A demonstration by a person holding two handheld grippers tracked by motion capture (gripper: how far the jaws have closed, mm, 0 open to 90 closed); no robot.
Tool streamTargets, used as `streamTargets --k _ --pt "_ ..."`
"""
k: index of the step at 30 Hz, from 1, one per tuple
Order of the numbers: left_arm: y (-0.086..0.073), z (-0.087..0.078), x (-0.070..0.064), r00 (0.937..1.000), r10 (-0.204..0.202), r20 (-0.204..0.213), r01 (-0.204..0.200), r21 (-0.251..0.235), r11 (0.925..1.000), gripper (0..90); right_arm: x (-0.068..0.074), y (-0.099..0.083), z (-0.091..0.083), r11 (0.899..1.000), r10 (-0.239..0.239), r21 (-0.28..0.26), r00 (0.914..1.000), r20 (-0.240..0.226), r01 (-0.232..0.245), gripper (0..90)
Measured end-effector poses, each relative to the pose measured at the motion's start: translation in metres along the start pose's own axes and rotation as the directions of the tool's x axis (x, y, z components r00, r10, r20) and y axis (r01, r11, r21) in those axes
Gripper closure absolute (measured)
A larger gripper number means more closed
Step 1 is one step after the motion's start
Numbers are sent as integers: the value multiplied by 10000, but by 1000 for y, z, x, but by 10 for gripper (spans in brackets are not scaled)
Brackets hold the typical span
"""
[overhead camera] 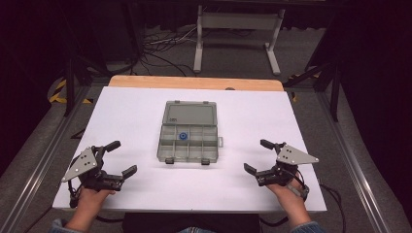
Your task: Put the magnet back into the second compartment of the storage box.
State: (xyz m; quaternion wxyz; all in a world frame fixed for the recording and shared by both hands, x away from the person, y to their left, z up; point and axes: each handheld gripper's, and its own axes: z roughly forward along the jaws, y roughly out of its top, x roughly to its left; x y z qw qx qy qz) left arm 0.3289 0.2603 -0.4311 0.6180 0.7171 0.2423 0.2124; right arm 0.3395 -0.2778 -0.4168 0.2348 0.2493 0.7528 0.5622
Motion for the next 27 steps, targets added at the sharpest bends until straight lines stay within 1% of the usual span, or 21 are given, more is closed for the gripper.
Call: streamTargets --k 3,4,6,8,9,11,13,15,19,21,22,23,25,27 --pt "-1 0 0 9999 -110 33 110 -142 9998 2 0 -6 -1 9999 76 -72 10000 -8 -76 1" --pt "-3 0 2 9997 -212 110 215 -310 9993 2 0 -8 -1 9999 64 -84 10000 -30 -65 1" --pt "-4 0 3 9994 -316 110 319 -358 9988 2 0 -12 -1 10000 61 -33 10000 -30 -61 1" --pt "-5 0 4 9995 -280 122 285 -443 9986 2 -1 -15 -1 10000 76 20 10000 -31 -76 1" --pt "-6 0 5 9994 -311 134 318 -508 9982 2 -3 -20 -2 9999 115 69 9999 -6 -115 1" --pt "-7 0 6 9991 -394 140 402 -637 9972 2 -6 -23 -3 9996 263 -65 9996 -56 -263 1" --pt "-8 0 7 9993 -347 99 353 -693 9970 3 -6 -24 -3 9995 301 -115 9995 18 -301 1" --pt "-10 0 8 9991 -413 81 418 -765 9962 2 -7 -26 -3 9995 325 40 9995 63 -326 1" --pt "-12 1 9 9990 -434 -46 429 -862 9954 3 -7 -28 1 9982 476 359 9989 -7 -476 1" --pt "-12 1 10 9993 -383 -14 380 -780 9962 3 -7 -29 2 9981 467 407 9989 -8 -466 1" --pt "-13 2 10 9991 -423 15 423 -786 9960 3 -7 -29 2 9980 480 410 9988 -15 -479 1" --pt "-13 3 10 9986 -515 124 523 -690 9962 3 -7 -29 2 9978 527 414 9986 -9 -527 1" --pt "-14 3 11 9987 -491 116 497 -643 9967 3 -7 -29 2 9976 552 429 9985 -15 -550 1" --pt "-14 3 11 9989 -468 79 472 -686 9965 3 -7 -29 2 9983 524 277 9986 -59 -522 1"
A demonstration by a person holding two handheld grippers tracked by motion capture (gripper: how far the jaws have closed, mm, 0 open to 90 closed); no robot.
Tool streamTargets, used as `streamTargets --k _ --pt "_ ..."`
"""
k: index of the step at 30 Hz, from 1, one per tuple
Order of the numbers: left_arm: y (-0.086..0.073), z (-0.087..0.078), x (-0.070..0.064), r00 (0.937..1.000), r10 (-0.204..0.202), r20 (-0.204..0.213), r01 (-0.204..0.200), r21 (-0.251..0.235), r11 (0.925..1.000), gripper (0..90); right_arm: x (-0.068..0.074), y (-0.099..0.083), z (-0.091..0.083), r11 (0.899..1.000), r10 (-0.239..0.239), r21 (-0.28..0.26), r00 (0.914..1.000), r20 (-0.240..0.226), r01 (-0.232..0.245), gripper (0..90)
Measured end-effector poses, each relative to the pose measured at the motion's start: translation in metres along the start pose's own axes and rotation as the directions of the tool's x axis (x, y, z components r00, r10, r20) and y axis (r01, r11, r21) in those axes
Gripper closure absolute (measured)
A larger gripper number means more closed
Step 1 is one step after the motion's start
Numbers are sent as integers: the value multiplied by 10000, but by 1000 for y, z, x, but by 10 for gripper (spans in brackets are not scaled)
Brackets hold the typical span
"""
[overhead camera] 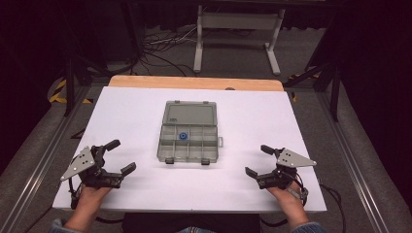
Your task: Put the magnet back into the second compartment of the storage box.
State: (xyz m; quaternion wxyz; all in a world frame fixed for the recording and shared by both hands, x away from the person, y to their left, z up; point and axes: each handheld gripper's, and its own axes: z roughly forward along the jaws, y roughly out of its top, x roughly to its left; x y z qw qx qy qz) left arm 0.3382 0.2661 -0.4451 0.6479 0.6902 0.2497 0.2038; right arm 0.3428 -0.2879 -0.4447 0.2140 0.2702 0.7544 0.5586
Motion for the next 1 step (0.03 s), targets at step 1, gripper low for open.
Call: streamTargets --k 1 --pt "0 0 0 10000 -5 -26 4 -34 10000 3 0 0 0 10000 -18 -80 10000 -18 18 1"
